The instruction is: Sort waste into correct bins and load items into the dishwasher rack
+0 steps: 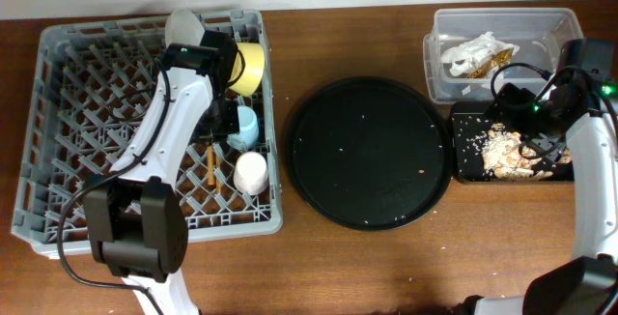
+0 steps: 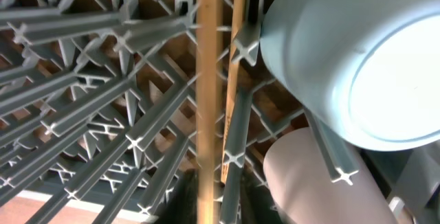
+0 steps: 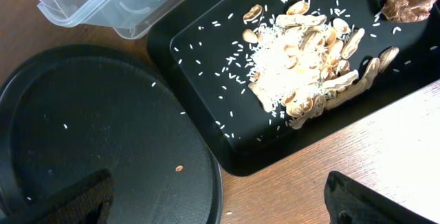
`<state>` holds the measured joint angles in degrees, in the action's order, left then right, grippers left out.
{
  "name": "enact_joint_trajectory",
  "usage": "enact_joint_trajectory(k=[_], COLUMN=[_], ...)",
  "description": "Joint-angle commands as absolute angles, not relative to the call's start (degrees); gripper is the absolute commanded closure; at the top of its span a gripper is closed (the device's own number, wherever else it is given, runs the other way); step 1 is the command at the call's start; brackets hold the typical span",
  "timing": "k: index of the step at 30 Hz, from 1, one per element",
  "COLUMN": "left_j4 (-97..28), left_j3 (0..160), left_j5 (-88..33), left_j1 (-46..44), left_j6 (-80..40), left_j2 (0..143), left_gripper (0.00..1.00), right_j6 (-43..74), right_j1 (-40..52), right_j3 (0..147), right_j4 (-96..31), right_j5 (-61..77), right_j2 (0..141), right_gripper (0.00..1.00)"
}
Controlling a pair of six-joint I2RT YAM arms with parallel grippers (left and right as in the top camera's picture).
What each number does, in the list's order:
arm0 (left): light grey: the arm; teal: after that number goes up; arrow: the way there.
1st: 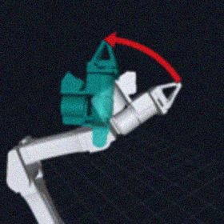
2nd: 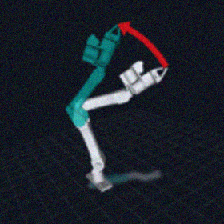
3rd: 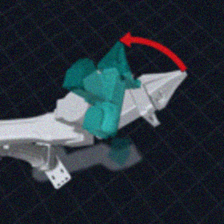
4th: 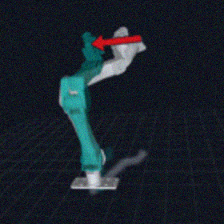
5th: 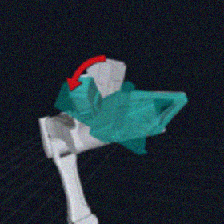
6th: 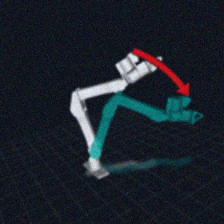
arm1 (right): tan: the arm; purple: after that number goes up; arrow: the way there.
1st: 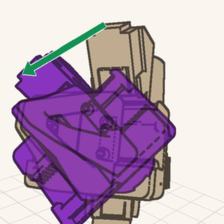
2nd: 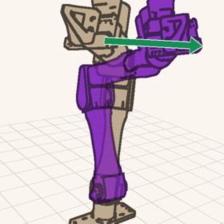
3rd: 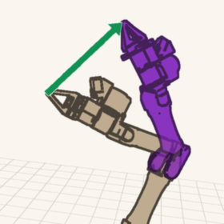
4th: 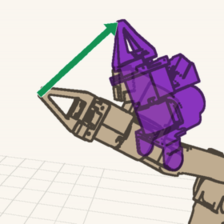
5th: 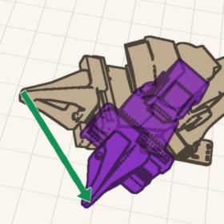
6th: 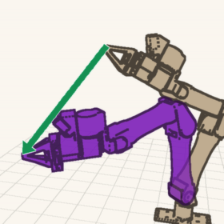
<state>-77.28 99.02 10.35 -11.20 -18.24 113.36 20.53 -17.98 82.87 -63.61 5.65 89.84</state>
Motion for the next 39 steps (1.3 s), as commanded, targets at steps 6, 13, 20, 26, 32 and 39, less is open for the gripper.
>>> enact_joint_trajectory(k=[6,13,20,26,32,39], left_j4=[-78.56,-76.36,-76.14,-76.14,-76.14,-76.14], left_j3=[99.83,104.42,104.40,104.40,104.40,104.40], left_j5=[11.16,12.01,16.75,16.75,16.75,16.75], left_j1=[-11.11,-11.40,-11.40,-11.40,-11.40,-11.40], left_j6=[-18.37,-18.39,-18.41,-18.39,-18.41,-18.39], left_j2=[112.49,84.66,81.01,81.01,81.01,81.01], left_gripper=[0.67,0.00,0.00,0.00,0.00,0.00], right_j6=[20.43,20.43,20.43,16.73,-1.48,0.93], right_j1=[-18.06,-18.06,-17.96,0.75,1.45,5.30], right_j3=[83.42,83.42,83.42,81.32,34.50,9.52], right_j4=[-63.59,-63.59,-63.61,-59.68,-11.90,-7.01], right_j5=[5.93,5.93,5.76,-5.39,3.44,3.46], right_j2=[89.71,89.71,89.58,68.82,36.25,4.01], right_gripper=[0.02,0.01,0.02,0.02,0.02,0.02])
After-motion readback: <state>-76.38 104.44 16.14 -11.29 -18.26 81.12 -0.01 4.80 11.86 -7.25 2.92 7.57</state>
